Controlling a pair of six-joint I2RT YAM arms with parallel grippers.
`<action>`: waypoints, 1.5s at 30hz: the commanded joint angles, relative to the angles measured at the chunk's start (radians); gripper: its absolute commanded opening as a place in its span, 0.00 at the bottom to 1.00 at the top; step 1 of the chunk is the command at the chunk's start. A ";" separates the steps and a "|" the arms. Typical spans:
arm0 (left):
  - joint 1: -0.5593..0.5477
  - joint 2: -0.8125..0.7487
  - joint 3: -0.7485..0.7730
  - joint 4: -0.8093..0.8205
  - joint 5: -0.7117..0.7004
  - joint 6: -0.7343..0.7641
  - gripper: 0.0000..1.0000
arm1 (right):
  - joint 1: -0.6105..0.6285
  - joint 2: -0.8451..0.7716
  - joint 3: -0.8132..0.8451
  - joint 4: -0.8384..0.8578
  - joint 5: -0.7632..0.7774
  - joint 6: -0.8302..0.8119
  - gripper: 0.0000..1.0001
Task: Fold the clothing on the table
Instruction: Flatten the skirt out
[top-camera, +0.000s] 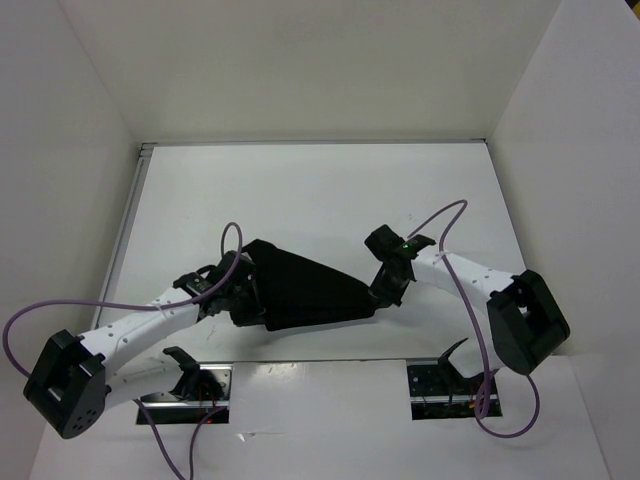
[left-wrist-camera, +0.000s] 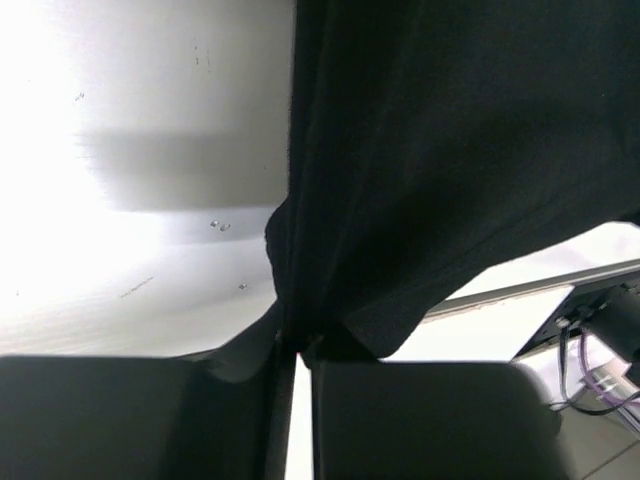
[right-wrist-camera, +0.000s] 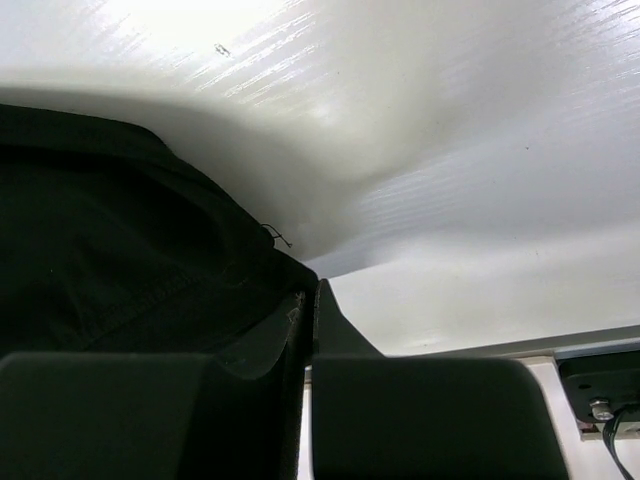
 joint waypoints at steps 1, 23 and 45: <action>0.008 -0.009 0.017 -0.097 -0.061 0.002 0.14 | -0.012 0.008 -0.019 -0.065 0.096 -0.017 0.00; 0.008 -0.073 -0.075 0.159 0.026 -0.040 0.45 | -0.012 0.058 -0.010 -0.047 0.056 -0.054 0.00; -0.012 0.366 0.105 0.251 -0.052 0.081 0.00 | 0.015 0.036 -0.010 -0.065 0.047 -0.035 0.00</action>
